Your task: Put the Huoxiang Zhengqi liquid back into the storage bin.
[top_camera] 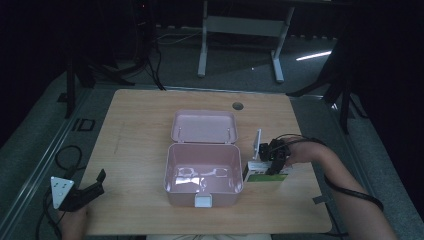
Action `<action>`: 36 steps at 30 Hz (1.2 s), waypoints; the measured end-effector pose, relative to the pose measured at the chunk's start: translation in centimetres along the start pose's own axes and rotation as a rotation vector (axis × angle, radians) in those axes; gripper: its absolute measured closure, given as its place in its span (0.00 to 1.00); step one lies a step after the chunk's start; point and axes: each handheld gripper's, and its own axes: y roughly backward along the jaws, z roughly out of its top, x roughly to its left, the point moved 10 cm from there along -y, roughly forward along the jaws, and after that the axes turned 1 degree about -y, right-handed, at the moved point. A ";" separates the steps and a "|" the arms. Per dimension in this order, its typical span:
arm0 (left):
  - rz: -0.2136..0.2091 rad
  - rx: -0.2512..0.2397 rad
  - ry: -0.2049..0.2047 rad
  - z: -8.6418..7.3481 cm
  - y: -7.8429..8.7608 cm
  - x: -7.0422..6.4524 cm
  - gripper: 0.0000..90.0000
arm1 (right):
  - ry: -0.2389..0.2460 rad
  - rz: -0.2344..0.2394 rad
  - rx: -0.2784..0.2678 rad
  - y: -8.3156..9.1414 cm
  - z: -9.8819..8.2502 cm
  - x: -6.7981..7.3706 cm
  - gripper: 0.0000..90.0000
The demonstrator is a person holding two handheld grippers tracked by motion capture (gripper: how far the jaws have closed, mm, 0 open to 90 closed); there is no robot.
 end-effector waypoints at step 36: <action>0.000 0.000 0.000 0.0 0.0 -0.1 0.04 | -0.034 0.020 0.038 3.3 -0.8 2.0 0.69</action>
